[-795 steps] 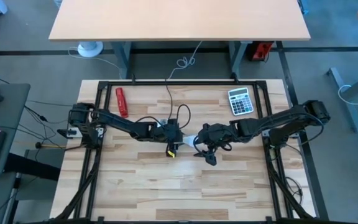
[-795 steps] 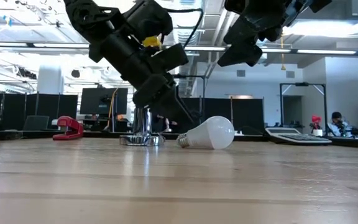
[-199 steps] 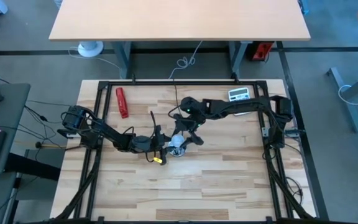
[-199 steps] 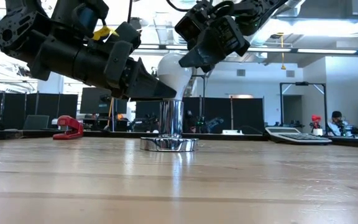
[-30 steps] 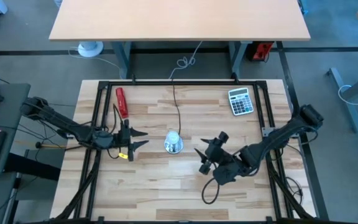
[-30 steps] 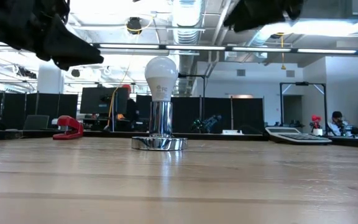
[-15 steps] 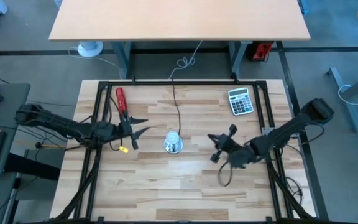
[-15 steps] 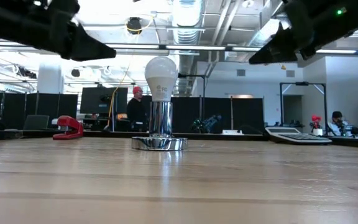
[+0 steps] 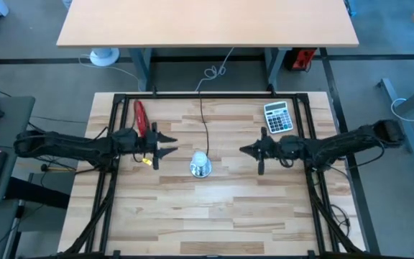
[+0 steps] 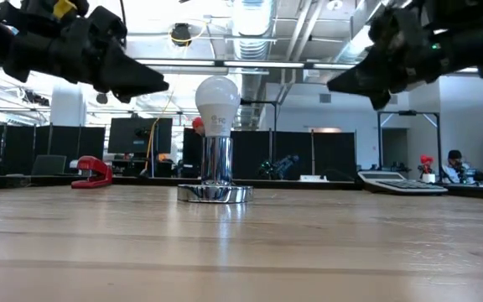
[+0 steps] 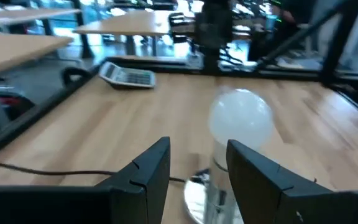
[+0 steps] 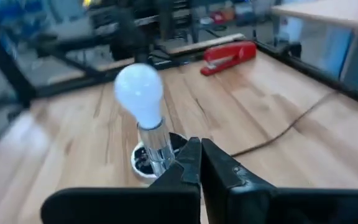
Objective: Screw lightbulb
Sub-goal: Insert the lightbulb into the silver lamp socket
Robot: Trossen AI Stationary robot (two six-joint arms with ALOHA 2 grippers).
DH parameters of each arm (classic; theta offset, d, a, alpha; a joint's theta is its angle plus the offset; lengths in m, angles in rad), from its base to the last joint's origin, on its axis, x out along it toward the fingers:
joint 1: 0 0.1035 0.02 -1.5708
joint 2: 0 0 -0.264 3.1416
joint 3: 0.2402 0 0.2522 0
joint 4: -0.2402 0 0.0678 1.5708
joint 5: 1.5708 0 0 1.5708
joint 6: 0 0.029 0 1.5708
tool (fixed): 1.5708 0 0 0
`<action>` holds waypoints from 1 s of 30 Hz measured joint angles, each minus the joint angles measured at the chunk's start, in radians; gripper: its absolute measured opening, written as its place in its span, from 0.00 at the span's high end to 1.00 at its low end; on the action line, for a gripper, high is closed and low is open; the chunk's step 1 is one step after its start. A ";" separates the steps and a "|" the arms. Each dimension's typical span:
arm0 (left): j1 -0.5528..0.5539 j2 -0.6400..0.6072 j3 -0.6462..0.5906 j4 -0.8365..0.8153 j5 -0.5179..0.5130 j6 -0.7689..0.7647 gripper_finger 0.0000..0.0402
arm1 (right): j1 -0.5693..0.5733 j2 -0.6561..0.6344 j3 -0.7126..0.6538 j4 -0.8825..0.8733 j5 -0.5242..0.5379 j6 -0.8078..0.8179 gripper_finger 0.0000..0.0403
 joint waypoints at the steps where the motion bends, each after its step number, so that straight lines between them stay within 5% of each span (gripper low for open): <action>1: 0.000 0.018 0.000 0.011 0.004 0.001 0.63 | -0.005 0.011 0.000 0.017 -0.001 0.032 0.98; 10: -0.005 0.207 0.000 0.193 0.110 -0.023 0.63 | -0.033 0.259 0.191 0.066 -0.190 -0.093 0.88; 16: -0.040 0.289 0.000 0.282 0.148 -0.020 0.55 | -0.103 0.395 0.371 -0.057 -0.428 -0.134 0.65; 22: -0.052 0.339 0.001 0.414 0.094 -0.086 0.46 | -0.155 0.474 0.476 -0.186 -0.466 -0.234 0.39; 30: -0.072 0.434 0.046 0.447 0.055 -0.150 0.48 | -0.222 0.564 0.552 -0.186 -0.658 -0.295 0.35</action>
